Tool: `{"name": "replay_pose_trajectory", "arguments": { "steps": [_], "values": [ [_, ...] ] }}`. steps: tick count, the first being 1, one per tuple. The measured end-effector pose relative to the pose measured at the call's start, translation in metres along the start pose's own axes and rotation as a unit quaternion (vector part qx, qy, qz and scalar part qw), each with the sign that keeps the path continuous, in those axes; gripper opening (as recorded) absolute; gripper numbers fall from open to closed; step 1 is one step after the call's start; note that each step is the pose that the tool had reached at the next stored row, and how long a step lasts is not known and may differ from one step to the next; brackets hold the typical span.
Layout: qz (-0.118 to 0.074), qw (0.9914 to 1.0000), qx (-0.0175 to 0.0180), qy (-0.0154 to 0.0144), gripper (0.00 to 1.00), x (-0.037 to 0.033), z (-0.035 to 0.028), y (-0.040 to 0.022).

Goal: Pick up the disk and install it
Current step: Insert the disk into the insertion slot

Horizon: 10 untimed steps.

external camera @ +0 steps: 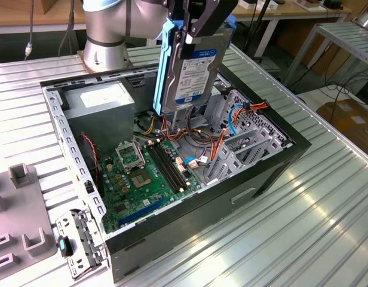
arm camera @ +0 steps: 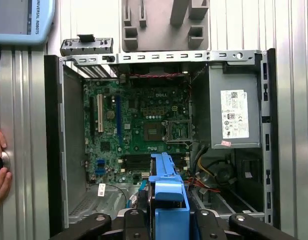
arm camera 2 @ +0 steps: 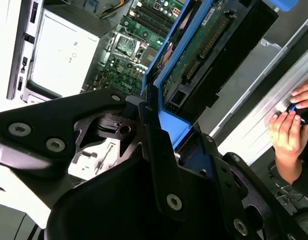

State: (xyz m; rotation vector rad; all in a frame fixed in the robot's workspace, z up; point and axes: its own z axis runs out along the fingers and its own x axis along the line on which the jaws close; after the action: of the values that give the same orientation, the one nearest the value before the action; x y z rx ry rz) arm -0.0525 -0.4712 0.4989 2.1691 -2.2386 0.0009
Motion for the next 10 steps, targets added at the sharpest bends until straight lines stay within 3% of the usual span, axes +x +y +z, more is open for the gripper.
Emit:
{"name": "replay_pose_trajectory", "arguments": {
  "steps": [4,7,10],
  "values": [
    [0.0,1.0,0.0,0.0008,0.37,0.0088,0.0003,-0.0008],
    [0.0,1.0,0.0001,0.0017,0.37,0.0217,0.0008,-0.0045],
    [0.0,1.0,0.0001,0.0021,0.37,0.0266,0.001,-0.006]
  ]
}}
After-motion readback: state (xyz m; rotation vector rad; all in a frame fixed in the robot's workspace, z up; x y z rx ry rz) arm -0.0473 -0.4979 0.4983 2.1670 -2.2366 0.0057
